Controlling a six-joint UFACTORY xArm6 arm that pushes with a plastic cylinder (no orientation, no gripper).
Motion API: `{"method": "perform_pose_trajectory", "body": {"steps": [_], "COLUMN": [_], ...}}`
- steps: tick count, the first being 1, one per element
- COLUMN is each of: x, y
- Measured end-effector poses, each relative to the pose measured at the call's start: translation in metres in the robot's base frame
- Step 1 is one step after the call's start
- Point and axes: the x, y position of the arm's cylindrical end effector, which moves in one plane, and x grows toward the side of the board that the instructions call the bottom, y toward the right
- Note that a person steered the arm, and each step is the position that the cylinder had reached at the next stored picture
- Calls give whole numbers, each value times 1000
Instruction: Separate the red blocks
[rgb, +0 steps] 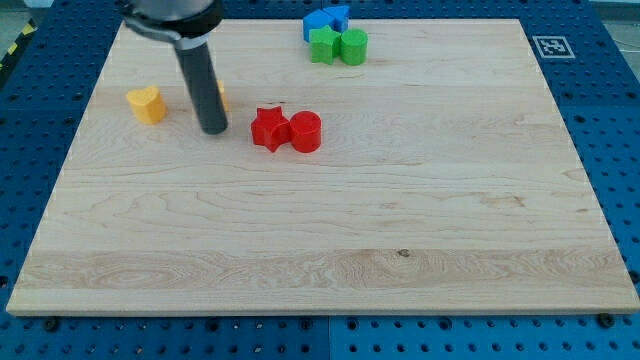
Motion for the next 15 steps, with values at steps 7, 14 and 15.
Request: {"method": "perform_pose_trajectory", "body": {"steps": [7, 14, 15], "x": [-7, -51, -77], "y": [134, 57, 38]}}
